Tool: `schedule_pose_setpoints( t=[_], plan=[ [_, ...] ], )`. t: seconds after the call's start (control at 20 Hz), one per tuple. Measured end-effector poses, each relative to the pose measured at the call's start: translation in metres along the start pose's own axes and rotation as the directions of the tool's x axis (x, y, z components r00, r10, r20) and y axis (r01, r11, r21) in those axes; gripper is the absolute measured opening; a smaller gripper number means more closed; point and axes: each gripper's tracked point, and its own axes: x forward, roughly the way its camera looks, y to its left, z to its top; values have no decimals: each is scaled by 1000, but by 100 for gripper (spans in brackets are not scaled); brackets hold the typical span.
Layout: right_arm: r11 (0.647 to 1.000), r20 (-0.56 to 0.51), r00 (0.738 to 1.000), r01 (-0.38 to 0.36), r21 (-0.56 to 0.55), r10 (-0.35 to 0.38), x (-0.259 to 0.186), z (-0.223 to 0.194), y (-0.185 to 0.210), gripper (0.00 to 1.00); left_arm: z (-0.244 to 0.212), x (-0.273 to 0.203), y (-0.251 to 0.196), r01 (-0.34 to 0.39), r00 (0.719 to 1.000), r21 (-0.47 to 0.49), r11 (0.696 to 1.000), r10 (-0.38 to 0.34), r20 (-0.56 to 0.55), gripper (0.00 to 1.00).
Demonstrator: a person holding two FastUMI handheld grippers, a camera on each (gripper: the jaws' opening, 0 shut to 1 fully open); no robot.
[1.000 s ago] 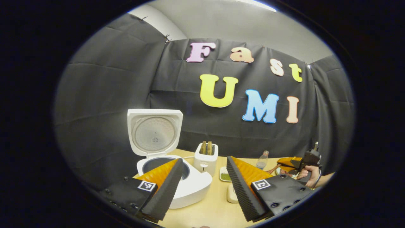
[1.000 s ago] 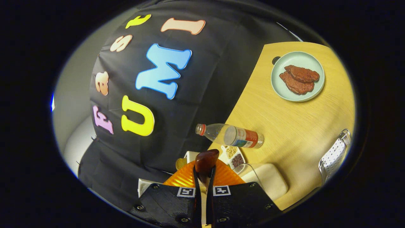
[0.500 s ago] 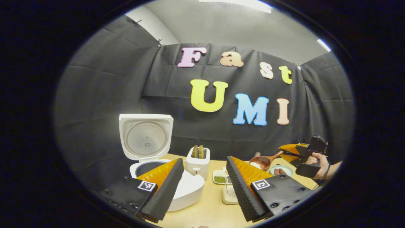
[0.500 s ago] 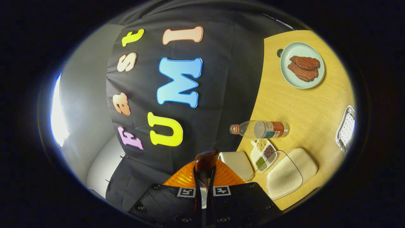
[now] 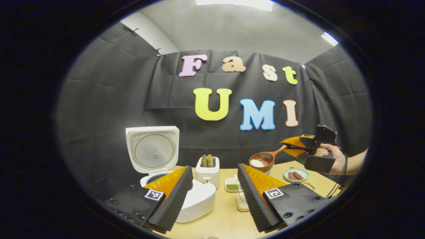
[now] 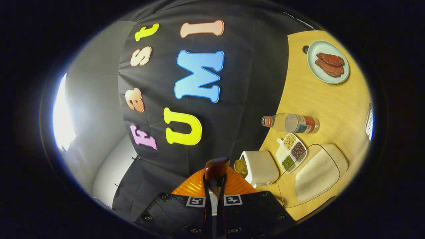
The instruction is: Close the left gripper, press the button to open the rice cooker; take a wooden spoon from the chopstick holder with the right hand, scoop a spoonful of rice and pour it into the rice cooker, then put the wooden spoon back into the chopstick holder.
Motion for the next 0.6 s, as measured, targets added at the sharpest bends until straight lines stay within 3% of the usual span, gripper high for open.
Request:
schedule_pose_setpoints(
  t=[0.4,0.6],
  plan=[
    [992,-115,993,-27,-125,12,57,-54,23,6,-10,-13,24,-48,999,-29,998,48,-16,92],
    [990,-170,985,-44,-135,20,88,-83,28,6,-9,-17,40,-89,996,-29,996,89,-12,92]
  ],
)
